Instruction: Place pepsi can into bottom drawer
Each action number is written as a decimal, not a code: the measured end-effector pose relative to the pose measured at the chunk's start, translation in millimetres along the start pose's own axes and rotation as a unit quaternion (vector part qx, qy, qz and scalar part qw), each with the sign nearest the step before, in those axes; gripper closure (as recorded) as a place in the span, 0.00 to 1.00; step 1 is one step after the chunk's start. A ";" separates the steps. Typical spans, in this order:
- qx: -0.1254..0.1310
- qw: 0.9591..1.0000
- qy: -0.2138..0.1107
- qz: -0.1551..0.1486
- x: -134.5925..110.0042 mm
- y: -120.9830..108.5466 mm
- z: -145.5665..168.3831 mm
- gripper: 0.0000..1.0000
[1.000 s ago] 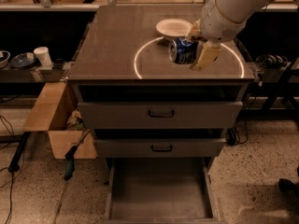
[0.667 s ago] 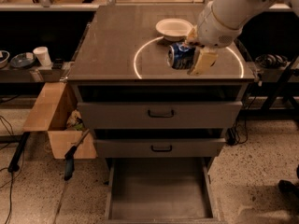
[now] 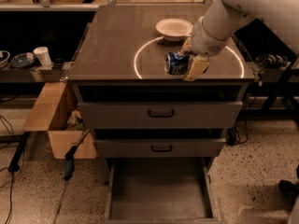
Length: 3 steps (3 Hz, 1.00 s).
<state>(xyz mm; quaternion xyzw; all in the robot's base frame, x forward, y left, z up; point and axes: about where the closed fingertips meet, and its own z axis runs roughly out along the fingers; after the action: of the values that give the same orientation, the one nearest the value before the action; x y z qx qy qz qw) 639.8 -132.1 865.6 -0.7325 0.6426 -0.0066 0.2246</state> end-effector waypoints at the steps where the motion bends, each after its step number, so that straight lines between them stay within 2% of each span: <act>1: -0.018 1.000 -0.003 0.008 13.3 -10.0 44.3 1.00; 2: -0.018 1.000 -0.003 0.008 12.6 -10.9 42.0 1.00; 3: -0.012 1.000 -0.009 0.000 4.6 1.0 28.0 1.00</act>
Offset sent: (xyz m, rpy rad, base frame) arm 0.0355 0.0006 -0.0563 0.0073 0.0531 -0.0093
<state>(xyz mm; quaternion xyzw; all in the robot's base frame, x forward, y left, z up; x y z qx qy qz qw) 647.9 -127.5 838.8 -0.7351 0.6406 0.0075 0.2217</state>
